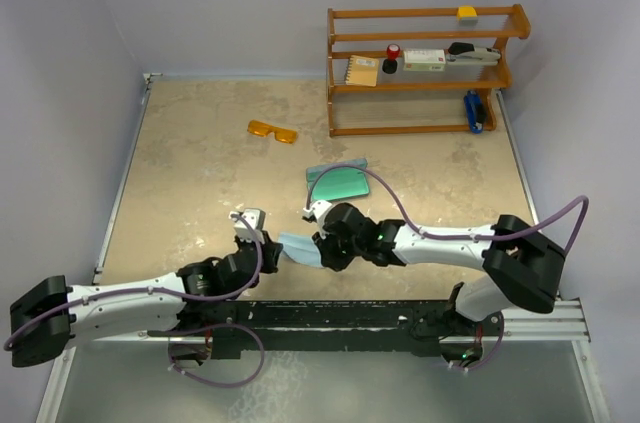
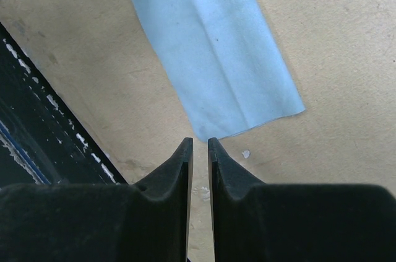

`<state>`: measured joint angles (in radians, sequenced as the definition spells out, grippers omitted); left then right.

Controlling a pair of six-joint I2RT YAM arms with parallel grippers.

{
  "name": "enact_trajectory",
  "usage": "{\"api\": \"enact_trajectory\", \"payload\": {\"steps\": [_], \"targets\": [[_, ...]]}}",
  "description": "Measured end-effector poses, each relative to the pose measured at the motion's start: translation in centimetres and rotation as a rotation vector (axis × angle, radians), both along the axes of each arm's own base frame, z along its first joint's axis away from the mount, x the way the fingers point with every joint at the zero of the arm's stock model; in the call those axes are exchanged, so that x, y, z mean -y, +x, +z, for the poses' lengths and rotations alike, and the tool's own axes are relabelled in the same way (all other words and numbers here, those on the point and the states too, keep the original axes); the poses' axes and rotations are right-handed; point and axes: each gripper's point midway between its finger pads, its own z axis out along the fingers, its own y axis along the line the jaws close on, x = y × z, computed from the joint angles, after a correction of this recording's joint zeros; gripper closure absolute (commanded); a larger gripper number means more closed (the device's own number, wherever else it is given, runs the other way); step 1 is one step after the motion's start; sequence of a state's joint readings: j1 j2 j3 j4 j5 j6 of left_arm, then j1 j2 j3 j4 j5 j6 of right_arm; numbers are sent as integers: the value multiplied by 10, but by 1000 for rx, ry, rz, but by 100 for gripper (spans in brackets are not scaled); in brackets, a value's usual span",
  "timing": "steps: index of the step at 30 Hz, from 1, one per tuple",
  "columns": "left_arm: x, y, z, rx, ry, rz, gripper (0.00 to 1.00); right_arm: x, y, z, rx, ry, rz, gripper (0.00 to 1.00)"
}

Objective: Organize the sunglasses
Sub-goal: Fold the glasses cleaning cloth at the center of the board.

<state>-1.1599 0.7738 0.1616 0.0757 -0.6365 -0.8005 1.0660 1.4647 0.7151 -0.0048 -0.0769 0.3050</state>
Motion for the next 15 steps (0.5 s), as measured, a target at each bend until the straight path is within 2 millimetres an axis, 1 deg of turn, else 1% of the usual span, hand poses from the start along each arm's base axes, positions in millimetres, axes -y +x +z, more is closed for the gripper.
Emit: {"api": "enact_trajectory", "payload": {"steps": [6,8,11,15], "targets": [[-6,-3,-1,-38,2,26,94,3,-2,-2,-13,16,-33,81],[-8,-5,-3,-52,1,34,94,5,-3,-3,-17,24,-42,82],[-10,-6,-6,-70,3,47,94,6,-5,-4,-27,30,-57,86],[-11,-7,-10,-108,36,71,93,6,-4,-4,-41,37,-98,85]]}}
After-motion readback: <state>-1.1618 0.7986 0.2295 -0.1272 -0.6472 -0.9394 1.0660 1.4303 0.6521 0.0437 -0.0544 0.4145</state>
